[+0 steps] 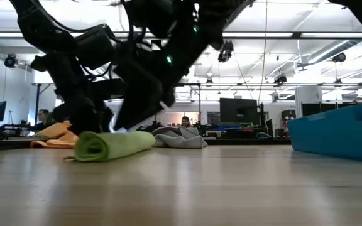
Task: Roll microfiber towels into tight, uniform cylinder then place into a basket
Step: Roll the green towel
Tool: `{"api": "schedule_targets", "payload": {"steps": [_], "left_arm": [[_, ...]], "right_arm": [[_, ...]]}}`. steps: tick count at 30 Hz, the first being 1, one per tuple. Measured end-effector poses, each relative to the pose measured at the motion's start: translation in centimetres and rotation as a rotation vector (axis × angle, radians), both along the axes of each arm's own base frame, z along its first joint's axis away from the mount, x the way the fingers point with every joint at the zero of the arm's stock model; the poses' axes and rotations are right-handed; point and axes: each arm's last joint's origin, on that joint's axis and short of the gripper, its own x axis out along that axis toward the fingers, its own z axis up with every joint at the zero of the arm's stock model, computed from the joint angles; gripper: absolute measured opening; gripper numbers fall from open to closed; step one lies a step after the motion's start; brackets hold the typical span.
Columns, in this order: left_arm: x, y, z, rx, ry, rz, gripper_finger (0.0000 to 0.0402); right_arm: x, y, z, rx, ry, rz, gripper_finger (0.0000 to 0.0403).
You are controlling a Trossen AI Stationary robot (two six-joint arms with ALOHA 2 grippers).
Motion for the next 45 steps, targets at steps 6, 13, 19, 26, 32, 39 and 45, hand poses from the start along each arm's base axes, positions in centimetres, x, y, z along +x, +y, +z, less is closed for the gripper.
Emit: {"api": "schedule_targets", "payload": {"steps": [6, 13, 19, 26, 32, 39, 45], "left_arm": [[0.5, -0.1, 0.8, 0.002, -0.033, -0.006, 0.0215], [-0.9, -0.5, 1.4, -0.069, 0.027, 0.046, 0.0215], [-1.1, -2.1, -0.2, -0.083, -0.027, 0.046, 0.0215], [0.1, -3.4, -0.4, -0.095, -0.057, 0.015, 0.0215], [1.1, -3.8, 0.7, -0.124, -0.109, 0.015, 0.0215], [-0.9, -3.8, 2.4, -0.129, -0.050, -0.020, 0.0215], [-2.1, -3.9, -0.5, -0.143, -0.059, 0.032, 0.0215]], "right_arm": [[-1.5, -0.3, 0.4, -0.022, 0.159, 0.003, 0.0214], [-2.1, 0.2, -0.7, -0.018, 0.221, 0.069, 0.0214], [-0.5, 0.8, -2.5, 0.061, 0.159, 0.050, 0.0214], [0.8, 0.9, -0.4, 0.069, 0.084, 0.026, 0.0214], [0.0, 0.5, 0.1, 0.068, 0.153, 0.012, 0.0214], [-2.4, -0.2, 3.7, 0.161, 0.231, -0.163, 0.0215], [-2.7, 0.3, 2.4, 0.117, 0.279, -0.100, 0.0215]]}}
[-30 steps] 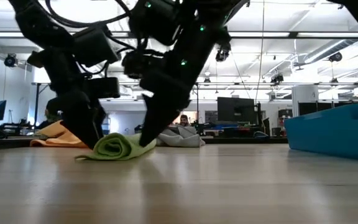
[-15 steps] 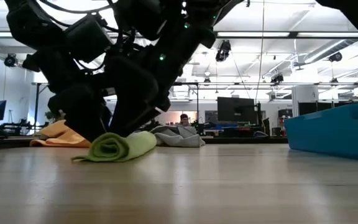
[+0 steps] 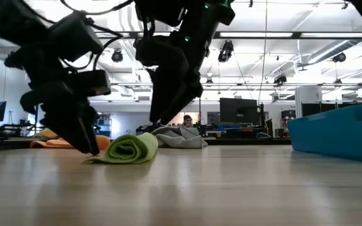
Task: Roll microfiber towels into tight, uniform cylinder then place into a basket
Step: Roll the green towel
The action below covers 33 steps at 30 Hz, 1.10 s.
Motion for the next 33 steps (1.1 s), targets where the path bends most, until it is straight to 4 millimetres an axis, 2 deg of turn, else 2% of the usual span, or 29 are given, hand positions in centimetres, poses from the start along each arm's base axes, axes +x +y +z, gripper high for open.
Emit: {"api": "schedule_targets", "payload": {"steps": [5, 10, 20, 26, 30, 33], "left_arm": [[0.8, -1.1, -1.4, -0.001, -0.048, 0.007, 0.0215], [1.5, -2.0, -2.7, 0.006, -0.062, -0.018, 0.0215], [2.2, -3.5, -2.3, -0.040, -0.084, -0.034, 0.0215], [2.1, -3.5, 0.4, -0.043, -0.091, -0.047, 0.0215], [0.8, -3.3, 1.6, -0.056, -0.049, -0.051, 0.0215], [0.0, -3.4, 1.6, -0.053, -0.016, -0.031, 0.0215]], "right_arm": [[-0.2, 2.6, -2.6, 0.012, 0.062, 0.126, 0.0215], [0.8, 4.2, -3.5, -0.008, -0.018, 0.202, 0.0215], [2.7, 4.0, -1.7, -0.020, -0.222, 0.235, 0.0215], [2.2, 4.2, -1.9, -0.008, -0.178, 0.216, 0.0214], [1.8, 5.1, -0.4, 0.016, -0.176, 0.199, 0.0215], [1.1, 5.7, 0.7, 0.029, -0.152, 0.189, 0.0215]]}}
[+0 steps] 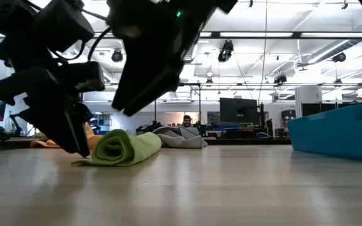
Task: Roll microfiber towels into tight, uniform cylinder then place into a basket
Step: Roll the green towel
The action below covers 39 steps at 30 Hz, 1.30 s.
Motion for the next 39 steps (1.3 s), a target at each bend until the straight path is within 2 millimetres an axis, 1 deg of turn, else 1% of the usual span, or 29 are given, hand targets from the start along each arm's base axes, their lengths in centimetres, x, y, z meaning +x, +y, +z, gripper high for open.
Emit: {"api": "schedule_targets", "payload": {"steps": [3, 6, 9, 14, 16, 22, 26, 29, 31, 33, 35, 37, 39], "left_arm": [[-0.2, -0.6, -0.4, 0.028, -0.006, -0.015, 0.0215], [0.0, -1.4, -1.2, 0.066, -0.005, -0.022, 0.0215], [0.4, -1.9, -1.9, 0.091, -0.002, -0.006, 0.0215], [1.3, -2.3, -3.0, 0.094, 0.007, -0.001, 0.0215], [1.6, -2.4, -3.2, 0.093, 0.004, 0.000, 0.0215], [2.5, -2.7, -3.2, 0.082, 0.006, 0.020, 0.0215], [3.2, -3.0, -2.6, 0.072, -0.017, 0.022, 0.0215], [3.3, -3.0, -1.5, 0.065, -0.033, 0.021, 0.0215], [3.0, -2.9, -0.7, 0.058, -0.037, 0.017, 0.0215], [2.4, -2.8, -0.2, 0.053, -0.010, 0.007, 0.0215], [1.8, -2.7, 0.3, 0.044, 0.007, -0.005, 0.0215], [1.6, -2.7, 0.1, 0.032, 0.009, -0.015, 0.0215], [1.4, -2.7, -0.4, 0.039, 0.017, -0.016, 0.0215]], "right_arm": [[-0.6, 0.4, 0.1, -0.012, 0.046, -0.008, 0.0214], [-1.2, 0.5, -0.6, -0.078, 0.093, -0.033, 0.0214], [-1.0, 0.4, -1.8, -0.122, 0.101, -0.055, 0.0215], [-0.1, 0.2, -4.0, -0.123, 0.089, -0.068, 0.0214], [0.3, 0.3, -4.2, -0.117, 0.056, -0.074, 0.0214], [1.7, 0.7, -2.9, -0.078, -0.076, -0.082, 0.0214], [1.9, 0.7, -3.0, -0.061, -0.091, -0.099, 0.0214], [1.5, 0.6, -2.9, -0.066, -0.054, -0.106, 0.0214], [0.9, 0.7, -1.9, -0.073, -0.036, -0.096, 0.0214], [0.3, 0.8, -0.5, -0.082, -0.029, -0.083, 0.0214], [-0.3, 0.7, 0.2, -0.099, 0.003, -0.070, 0.0214], [-0.8, 0.6, -0.2, -0.118, 0.053, -0.061, 0.0214], [-0.9, 0.5, -1.4, -0.133, 0.100, -0.060, 0.0214]]}}
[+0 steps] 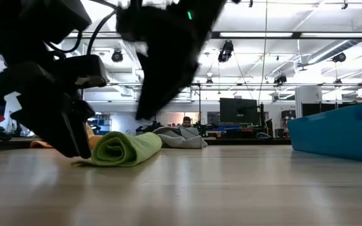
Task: Roll microfiber towels into tight, uniform cylinder then place into a basket
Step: Roll the green towel, then put the green towel into the blue bin
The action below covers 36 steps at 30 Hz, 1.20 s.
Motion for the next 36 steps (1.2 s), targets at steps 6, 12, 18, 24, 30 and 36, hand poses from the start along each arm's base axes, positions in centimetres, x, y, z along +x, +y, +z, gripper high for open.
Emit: {"api": "schedule_targets", "payload": {"steps": [6, 12, 18, 24, 30, 36], "left_arm": [[0.7, -0.2, -2.4, 0.023, 0.014, 0.011, 0.0215], [2.5, -1.0, -3.1, 0.015, 0.018, 0.012, 0.0215], [3.4, -1.4, -2.1, -0.012, -0.008, -0.004, 0.0215], [2.4, -1.2, 0.3, -0.039, 0.002, -0.040, 0.0215], [-0.5, -0.3, 2.4, -0.070, 0.082, -0.035, 0.0215], [-3.0, 0.5, 5.0, -0.071, 0.105, -0.018, 0.0215]], "right_arm": [[1.1, 0.3, -2.5, 0.020, -0.013, 0.052, 0.0214], [2.2, 0.8, -2.8, 0.061, -0.076, 0.048, 0.0214], [2.5, 0.9, -2.2, 0.066, -0.105, 0.055, 0.0214], [1.7, 0.8, 0.1, 0.093, -0.071, -0.039, 0.0215], [1.0, 0.4, 2.2, 0.229, -0.086, -0.410, 0.0230], [1.2, -0.5, 2.1, 0.382, -0.108, -0.726, 0.0307]]}}
